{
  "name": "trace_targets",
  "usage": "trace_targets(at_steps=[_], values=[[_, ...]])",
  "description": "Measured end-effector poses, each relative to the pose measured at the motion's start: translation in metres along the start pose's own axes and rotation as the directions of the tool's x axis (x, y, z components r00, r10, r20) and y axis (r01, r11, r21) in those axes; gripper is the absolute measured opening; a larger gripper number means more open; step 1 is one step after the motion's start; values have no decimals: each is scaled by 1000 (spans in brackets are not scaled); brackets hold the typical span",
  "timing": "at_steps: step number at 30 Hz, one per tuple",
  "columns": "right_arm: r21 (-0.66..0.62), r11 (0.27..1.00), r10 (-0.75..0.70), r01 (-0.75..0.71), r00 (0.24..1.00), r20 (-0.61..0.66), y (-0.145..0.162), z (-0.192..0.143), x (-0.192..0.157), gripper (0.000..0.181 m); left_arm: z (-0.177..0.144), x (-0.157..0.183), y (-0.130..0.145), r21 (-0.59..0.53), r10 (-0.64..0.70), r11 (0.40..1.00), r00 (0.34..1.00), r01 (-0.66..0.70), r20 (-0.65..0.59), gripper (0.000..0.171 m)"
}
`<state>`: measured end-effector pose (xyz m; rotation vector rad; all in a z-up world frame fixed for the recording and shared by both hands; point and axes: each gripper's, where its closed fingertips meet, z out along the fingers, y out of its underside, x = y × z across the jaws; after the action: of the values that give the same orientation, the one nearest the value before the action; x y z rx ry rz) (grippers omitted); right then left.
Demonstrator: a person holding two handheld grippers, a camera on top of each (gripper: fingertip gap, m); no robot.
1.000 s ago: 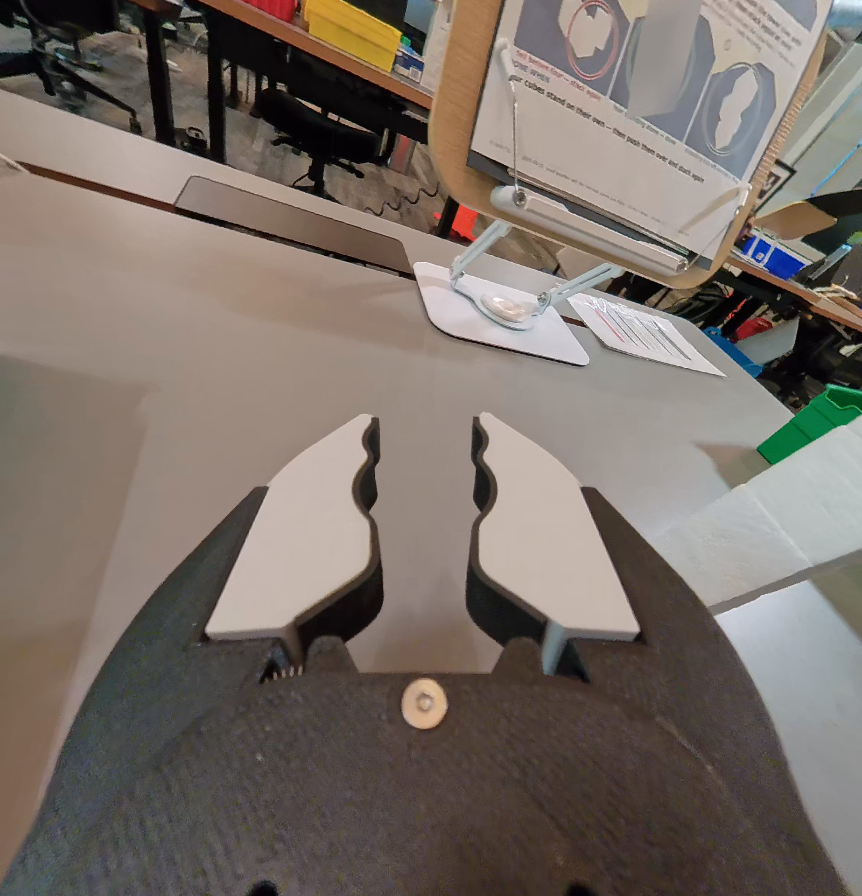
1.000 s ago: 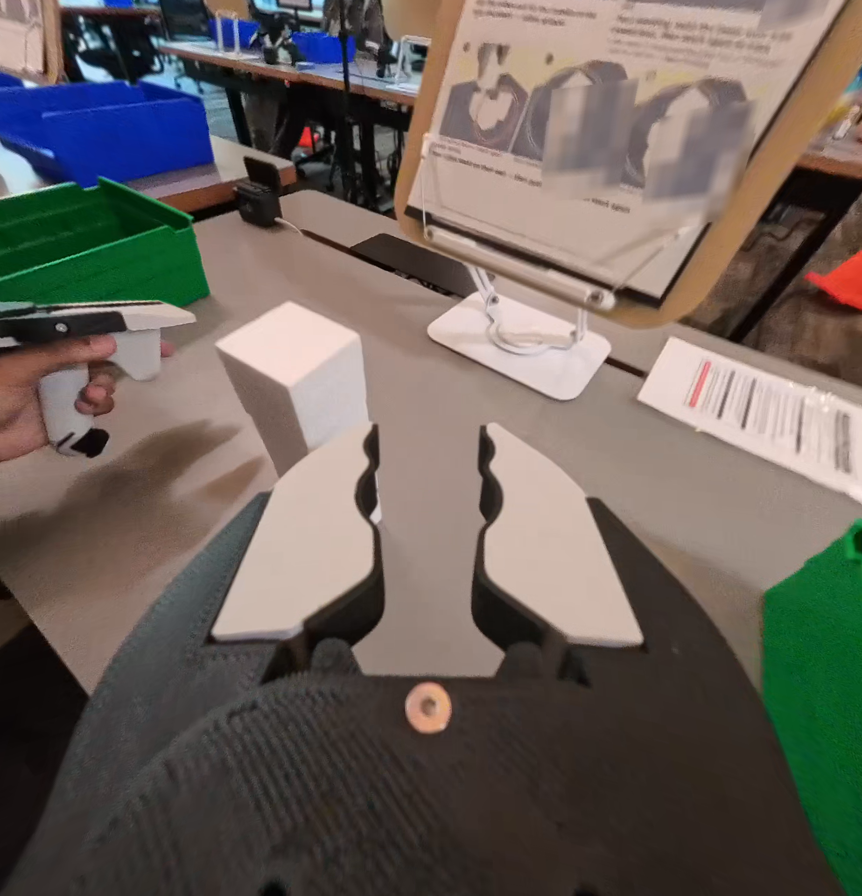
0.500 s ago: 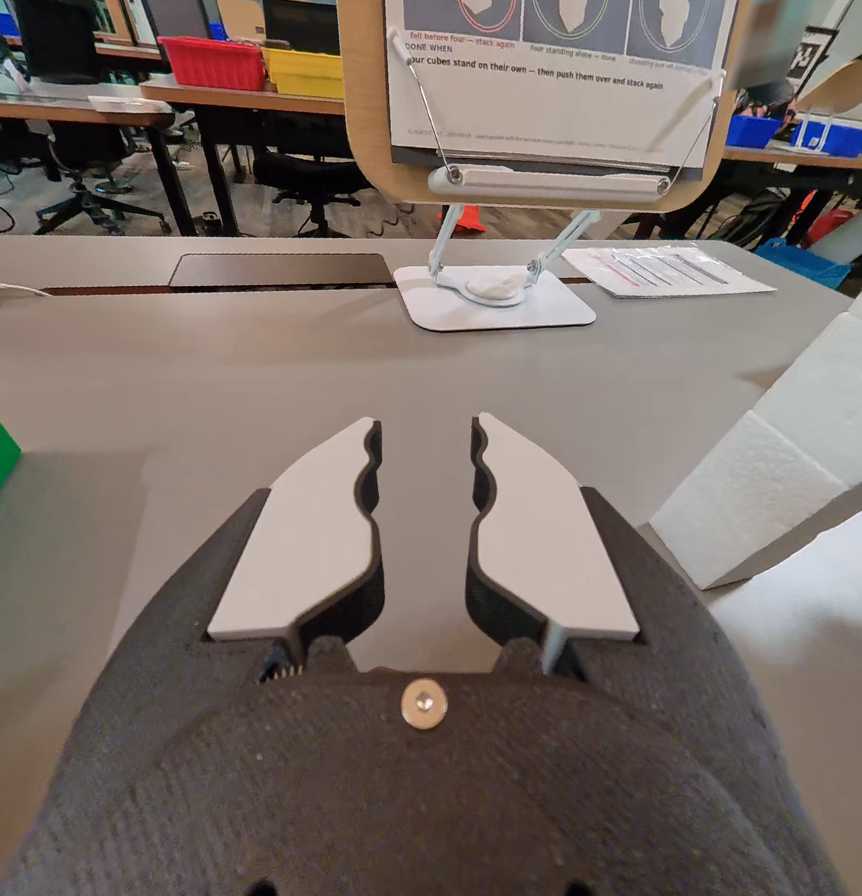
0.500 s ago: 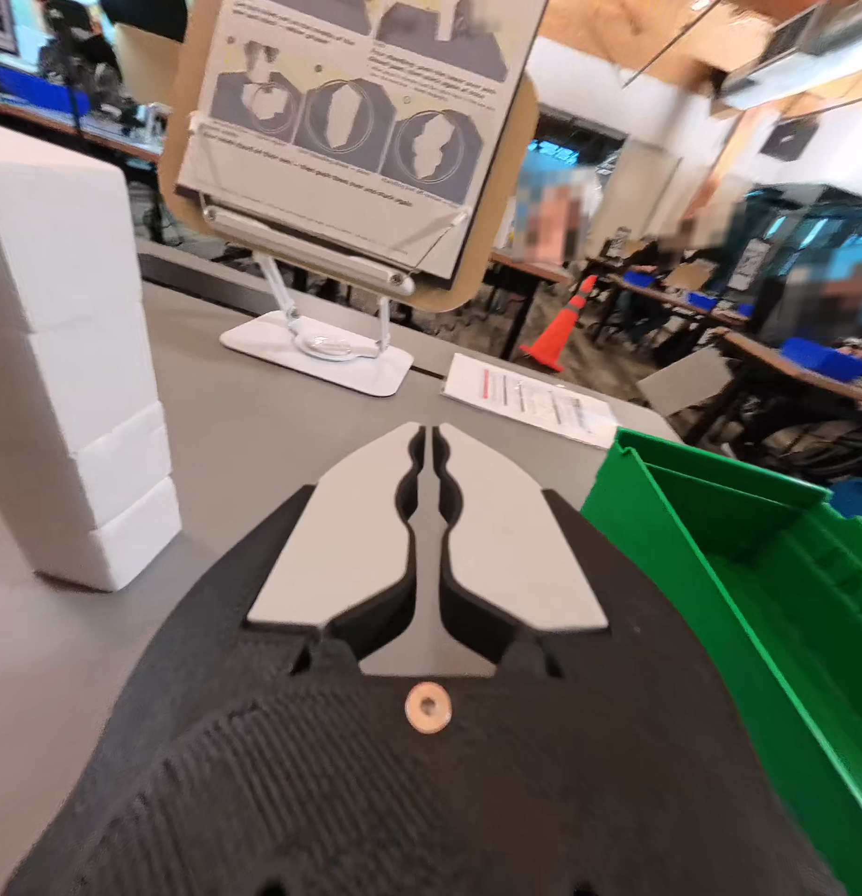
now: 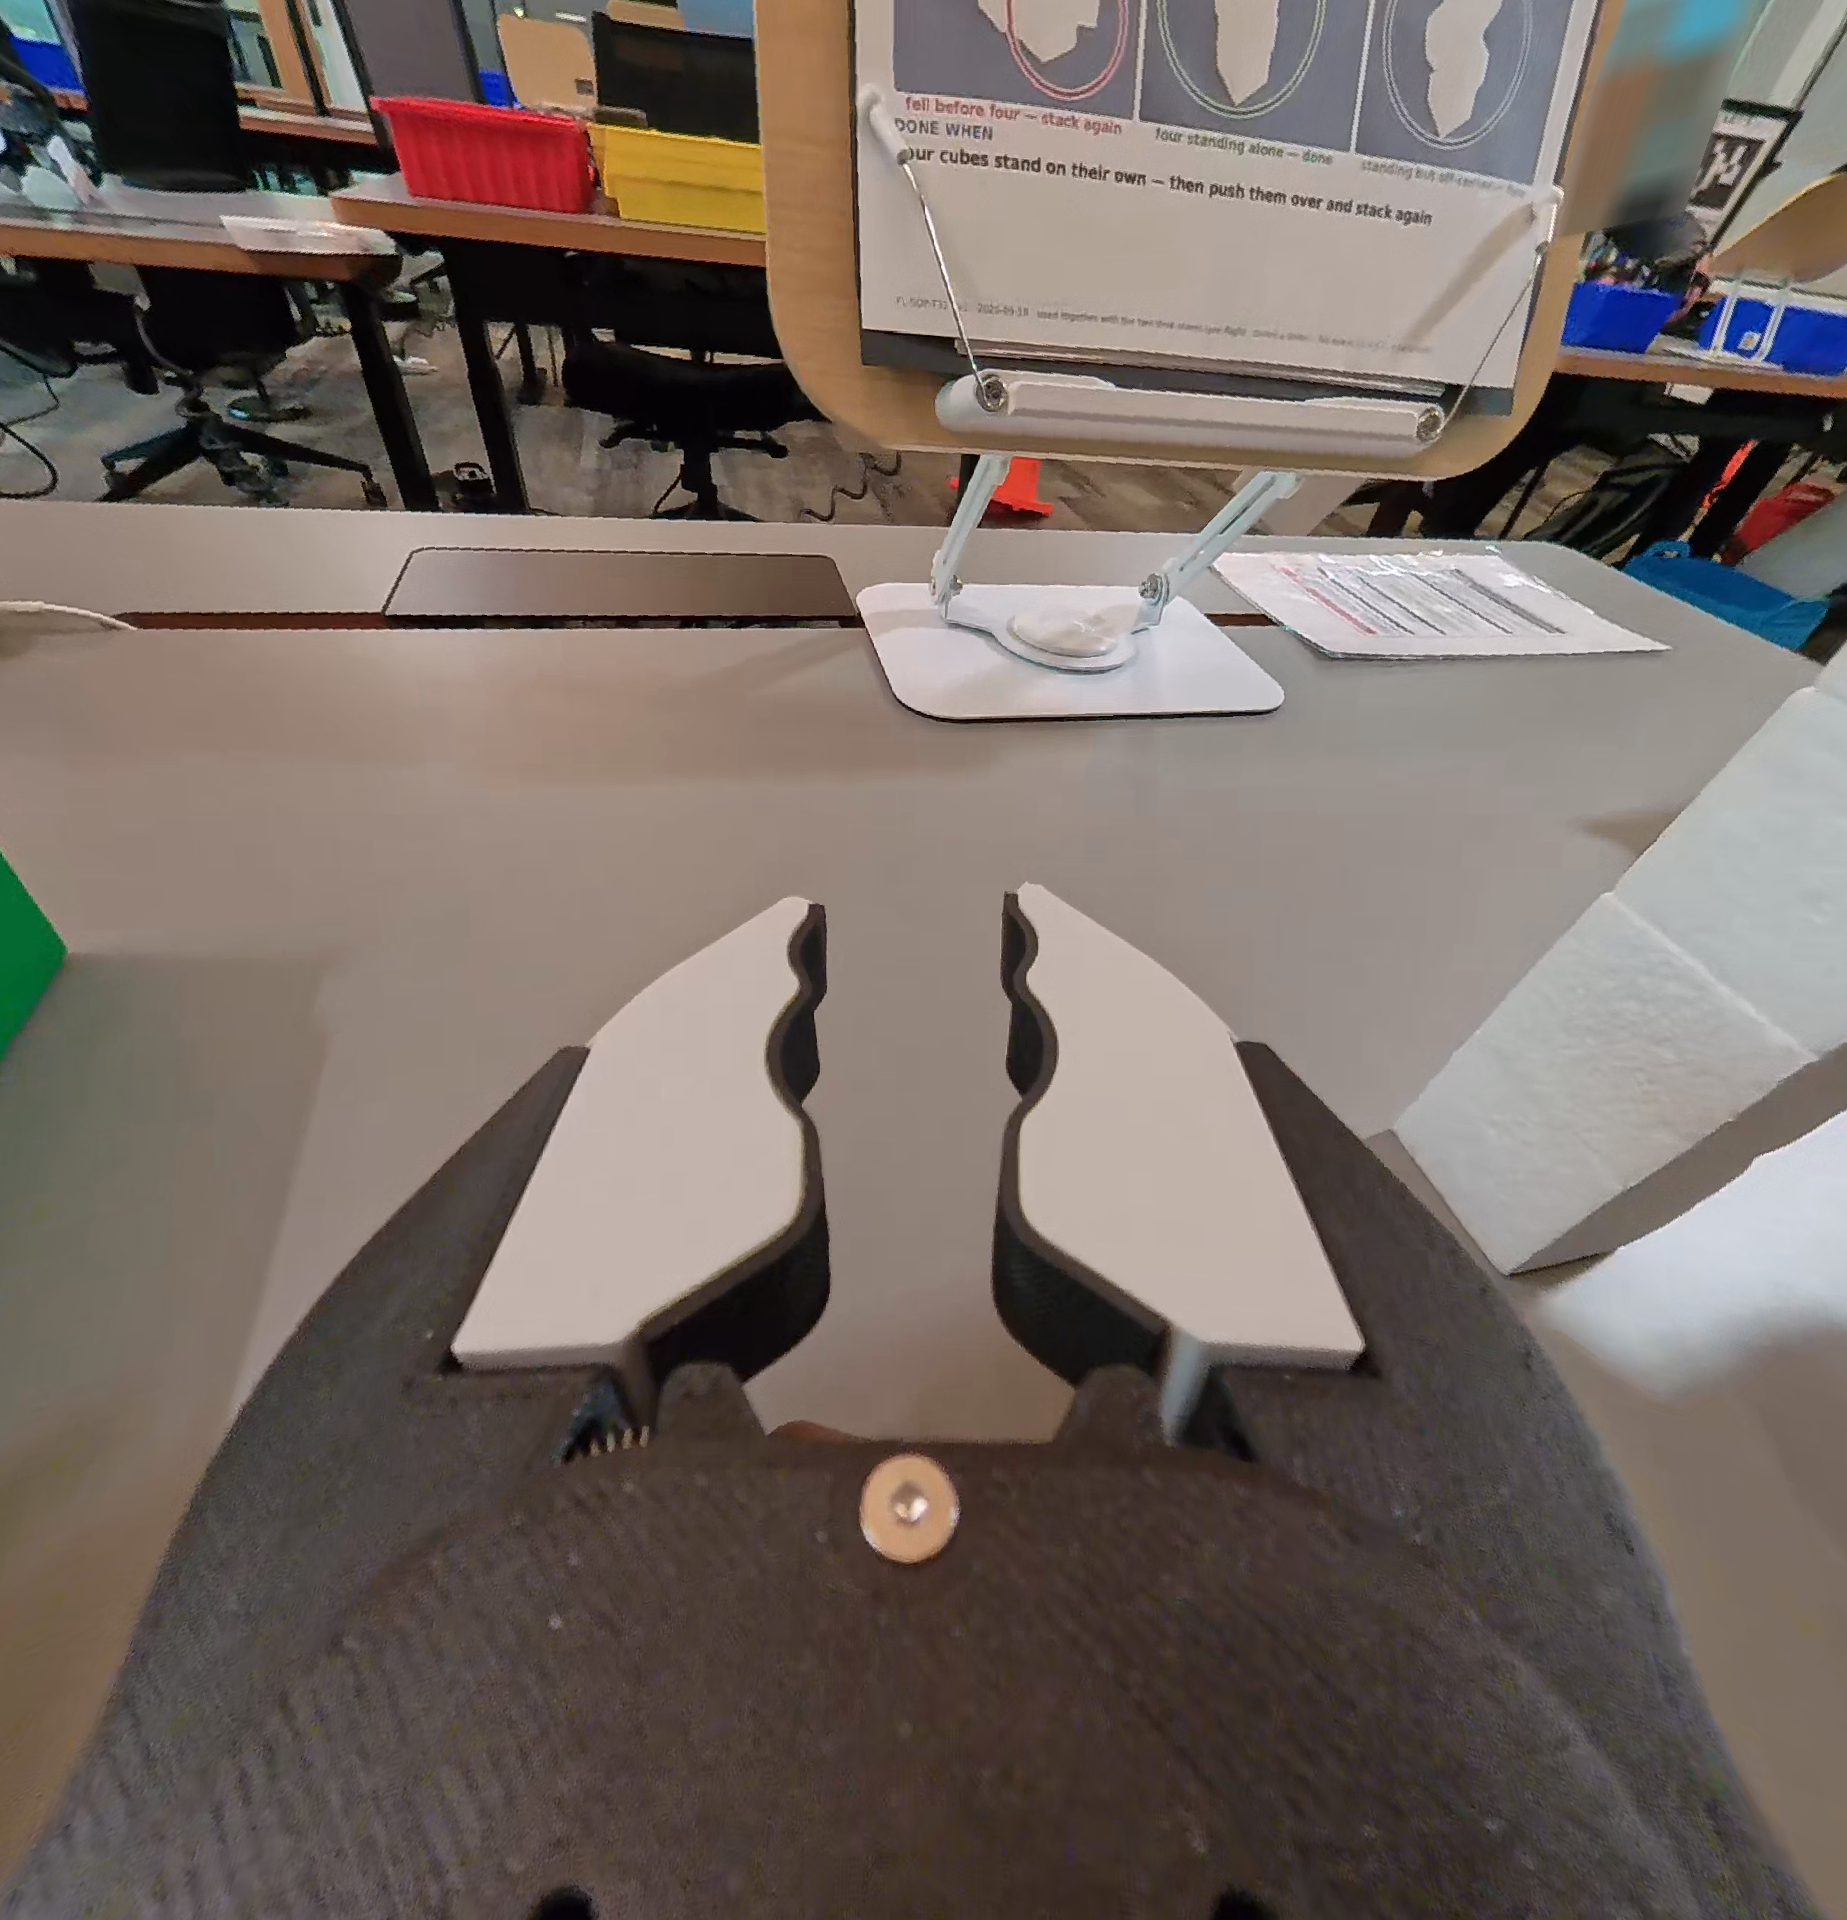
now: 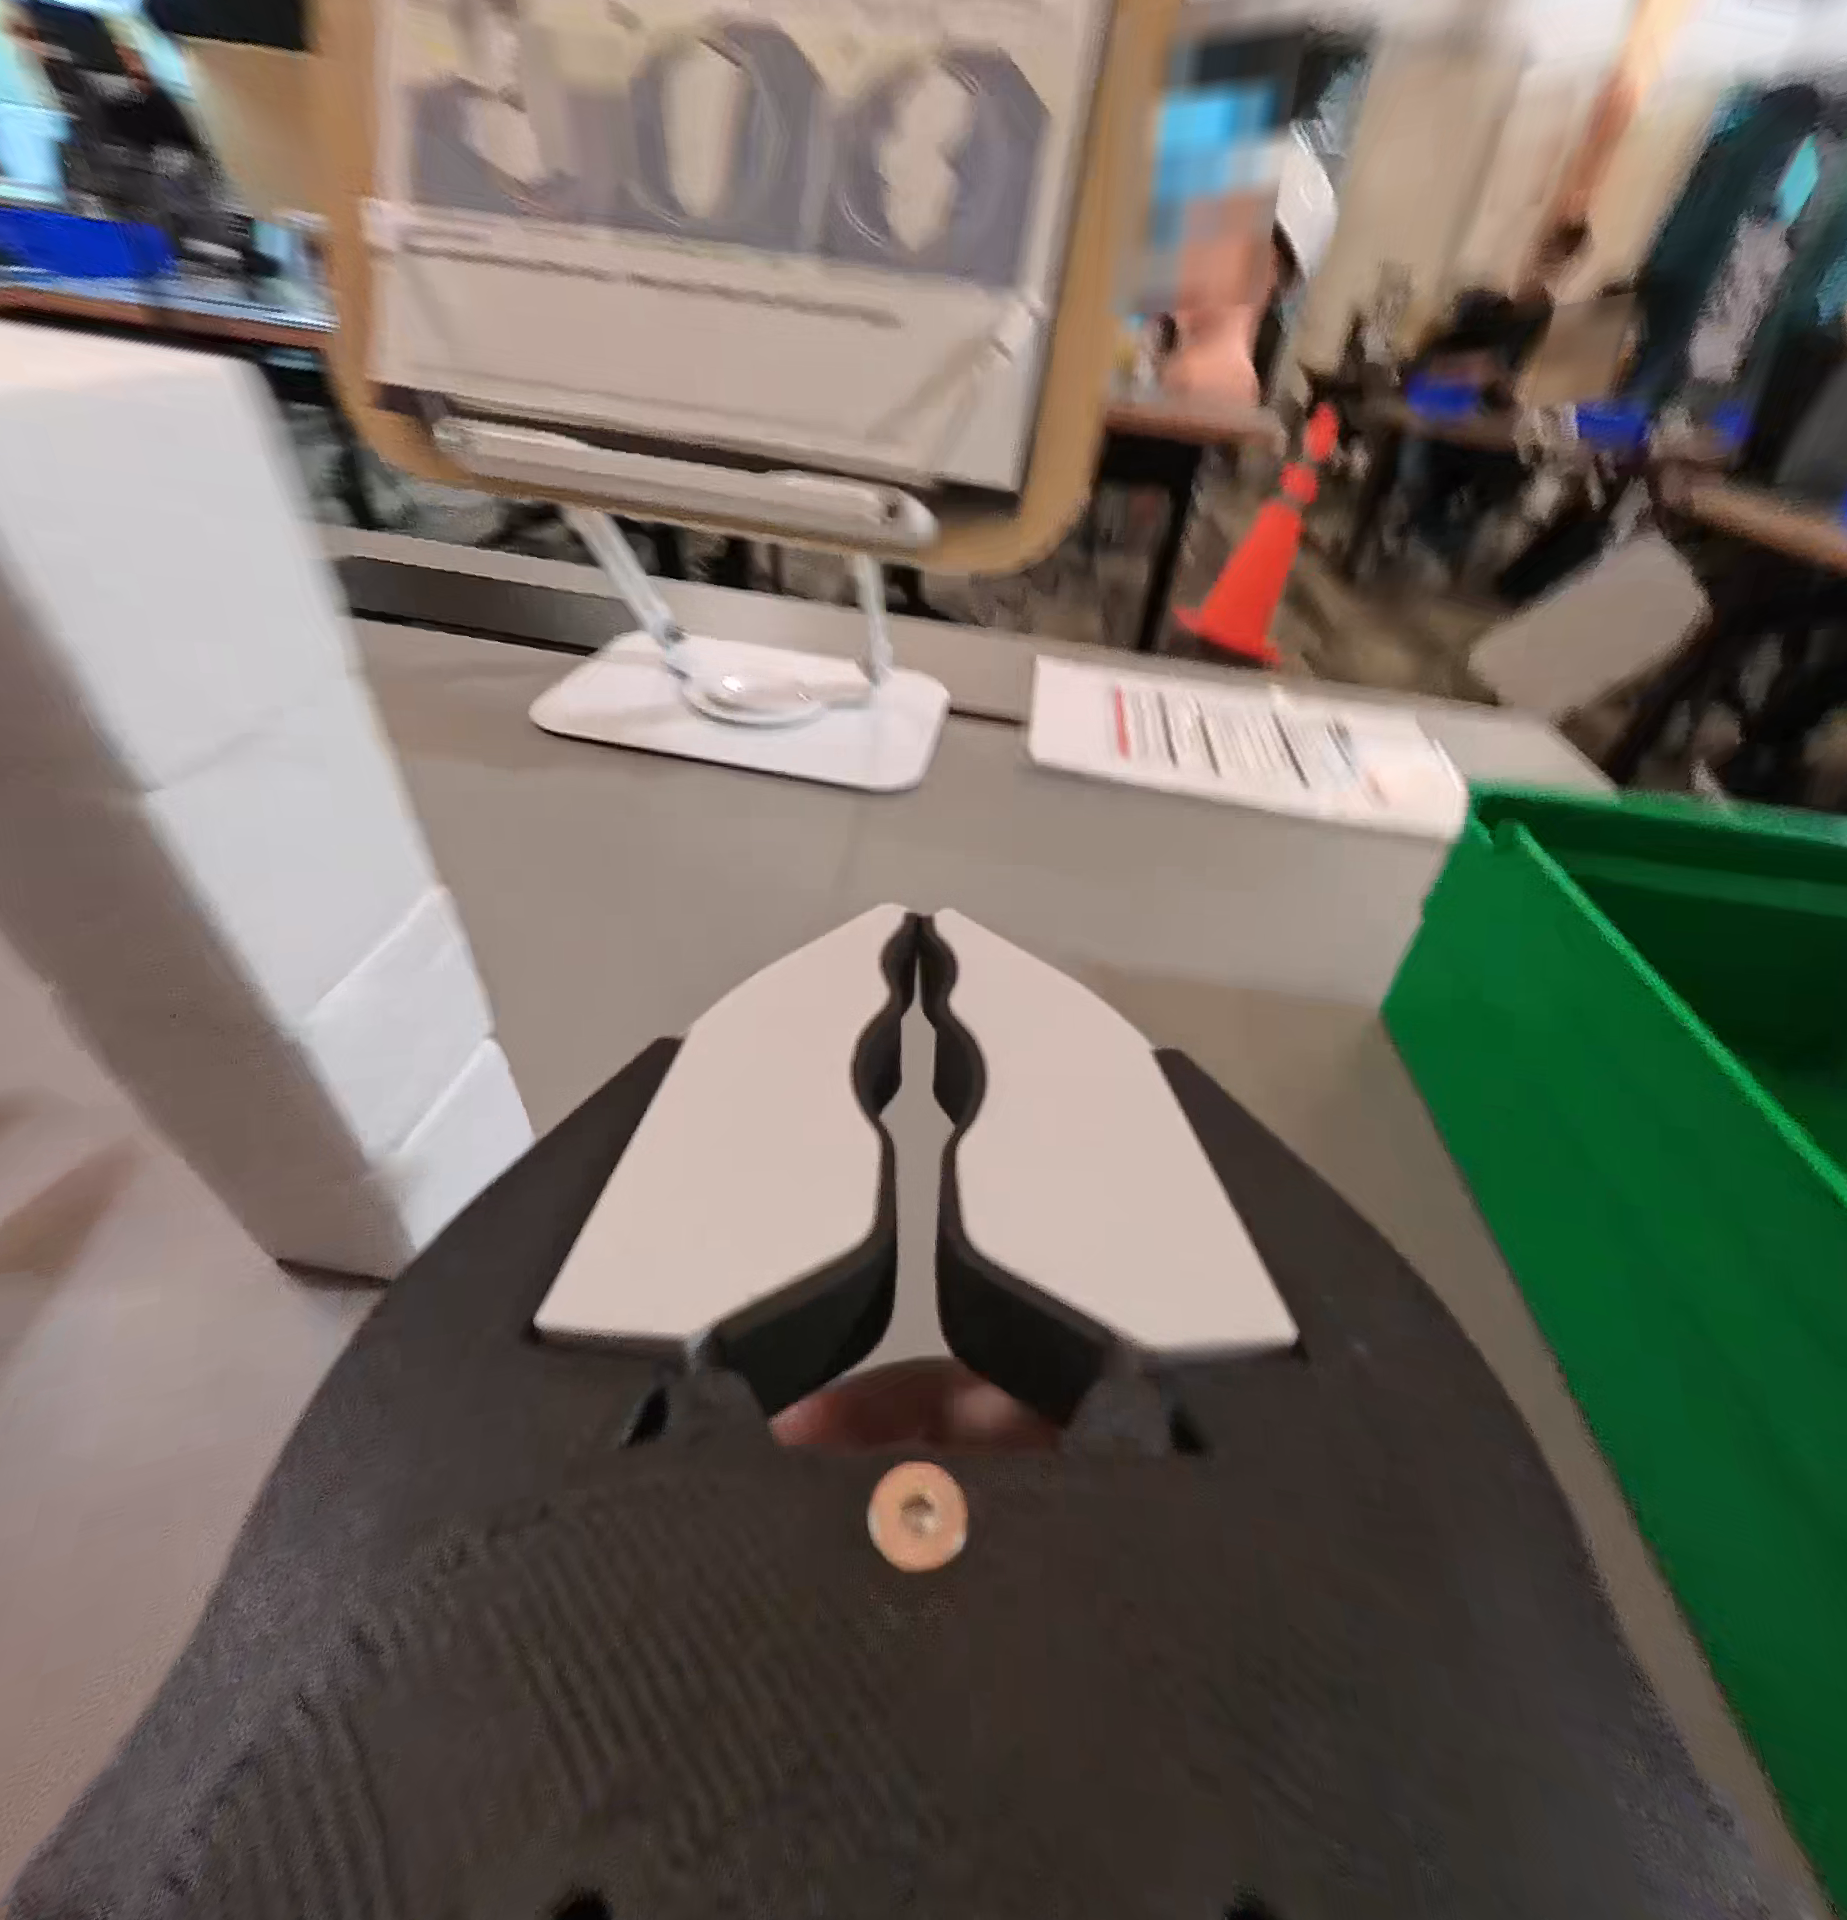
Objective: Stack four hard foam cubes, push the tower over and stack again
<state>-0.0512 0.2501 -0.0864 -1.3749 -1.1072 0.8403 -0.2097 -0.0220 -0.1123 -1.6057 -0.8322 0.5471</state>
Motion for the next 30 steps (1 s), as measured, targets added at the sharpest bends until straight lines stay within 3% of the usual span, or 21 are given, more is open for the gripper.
trace_targets(at_steps=[2, 6, 8, 10, 14, 19, 24, 27, 30], values=[[86, 996, -25, 19, 997, 68, -10, -3, -12, 0, 0, 2, 1, -4, 13, 1000, 1000, -13, -1, 33], [85, 988, 107, -126, 975, 196, -14, -7, -26, 0, 1, 5, 4, -18, 5, 1000, 1000, -5, -10, 33], [85, 991, 80, -99, 975, 206, -15, -9, -27, 0, 0, 6, 4, -16, 2, 1000, 1000, -3, -15, 33], [3, 998, 64, -66, 977, 205, -9, -8, -29, 0, 0, 8, 3, -13, -6, 1000, 1000, 6, -22, 33], [-79, 982, 183, -170, 964, 193, -8, 0, -31, 0, 3, 8, 7, -37, -28, 999, 999, 26, -44, 33], [-92, 990, 127, -111, 972, 198, -6, 7, -34, 0, 2, 3, 9, -53, -70, 996, 996, 68, -51, 34], [-347, 931, 222, -114, 931, 290, 34, 9, -48, 0, -1, 4, 6, -38, -19, 999, 999, 18, -42, 34], [-586, 806, 295, -89, 918, 267, 62, 10, -50, 0, 0, 9, 7, -44, 27, 999, 999, -29, -47, 34], [-736, 670, 350, -94, 915, 202, 72, 11, -54, 0, 0, 14, 9, -54, 20, 998, 997, -24, -69, 34]])
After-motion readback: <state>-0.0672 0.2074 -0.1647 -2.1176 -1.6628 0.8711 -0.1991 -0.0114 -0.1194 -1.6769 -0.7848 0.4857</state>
